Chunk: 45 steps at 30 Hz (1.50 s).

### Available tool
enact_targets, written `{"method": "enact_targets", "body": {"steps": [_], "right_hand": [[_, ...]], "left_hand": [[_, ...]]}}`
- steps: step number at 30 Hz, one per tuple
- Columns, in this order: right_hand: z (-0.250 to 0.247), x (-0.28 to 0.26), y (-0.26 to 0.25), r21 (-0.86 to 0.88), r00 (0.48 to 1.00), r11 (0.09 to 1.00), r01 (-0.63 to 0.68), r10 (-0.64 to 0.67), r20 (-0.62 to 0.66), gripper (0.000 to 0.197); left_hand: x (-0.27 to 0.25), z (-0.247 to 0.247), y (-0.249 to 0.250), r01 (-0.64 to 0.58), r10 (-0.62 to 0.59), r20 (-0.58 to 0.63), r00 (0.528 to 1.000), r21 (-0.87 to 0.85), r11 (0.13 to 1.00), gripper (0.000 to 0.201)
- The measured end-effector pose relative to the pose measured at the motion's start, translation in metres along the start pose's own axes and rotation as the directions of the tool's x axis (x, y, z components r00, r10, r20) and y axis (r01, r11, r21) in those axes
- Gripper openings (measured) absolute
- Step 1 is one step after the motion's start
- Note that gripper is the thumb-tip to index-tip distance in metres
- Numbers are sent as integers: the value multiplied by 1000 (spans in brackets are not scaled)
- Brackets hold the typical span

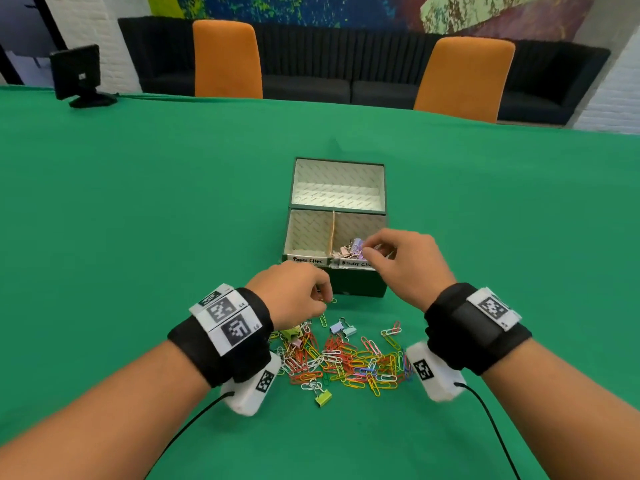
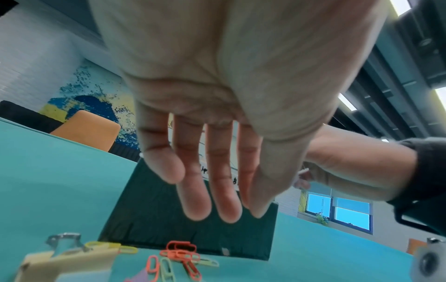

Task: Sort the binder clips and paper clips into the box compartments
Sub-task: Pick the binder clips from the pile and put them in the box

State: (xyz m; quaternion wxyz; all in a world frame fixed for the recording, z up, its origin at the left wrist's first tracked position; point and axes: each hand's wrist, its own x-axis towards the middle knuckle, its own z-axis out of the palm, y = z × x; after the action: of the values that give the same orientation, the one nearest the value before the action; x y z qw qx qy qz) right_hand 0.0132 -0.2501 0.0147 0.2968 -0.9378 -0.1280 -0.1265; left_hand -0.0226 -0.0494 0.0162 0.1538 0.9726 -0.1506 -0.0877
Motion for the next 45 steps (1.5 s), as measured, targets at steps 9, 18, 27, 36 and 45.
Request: {"method": "enact_targets", "body": {"steps": [9, 18, 27, 36, 45], "right_hand": [[5, -29, 12, -282, 856, 959, -10, 154, 493, 23], [32, -30, -9, -348, 835, 933, 96, 115, 538, 46], [34, -36, -6, -342, 839, 936, 89, 115, 533, 26], [-12, -16, -8, -131, 913, 991, -25, 76, 401, 5], [-15, 19, -11, -288, 976, 956, -63, 118, 181, 19]], "left_hand": [[15, 25, 15, -4, -11, 85, 996, 169, 986, 26], [22, 33, 15, -24, 2, 129, 992, 165, 986, 20], [16, 30, 3, -11, 11, 1, 1000, 15, 1000, 10], [22, -8, 9, -105, 42, -259, 965, -233, 967, 7], [49, -44, 25, -92, 9, -446, 895, -165, 982, 4]]}}
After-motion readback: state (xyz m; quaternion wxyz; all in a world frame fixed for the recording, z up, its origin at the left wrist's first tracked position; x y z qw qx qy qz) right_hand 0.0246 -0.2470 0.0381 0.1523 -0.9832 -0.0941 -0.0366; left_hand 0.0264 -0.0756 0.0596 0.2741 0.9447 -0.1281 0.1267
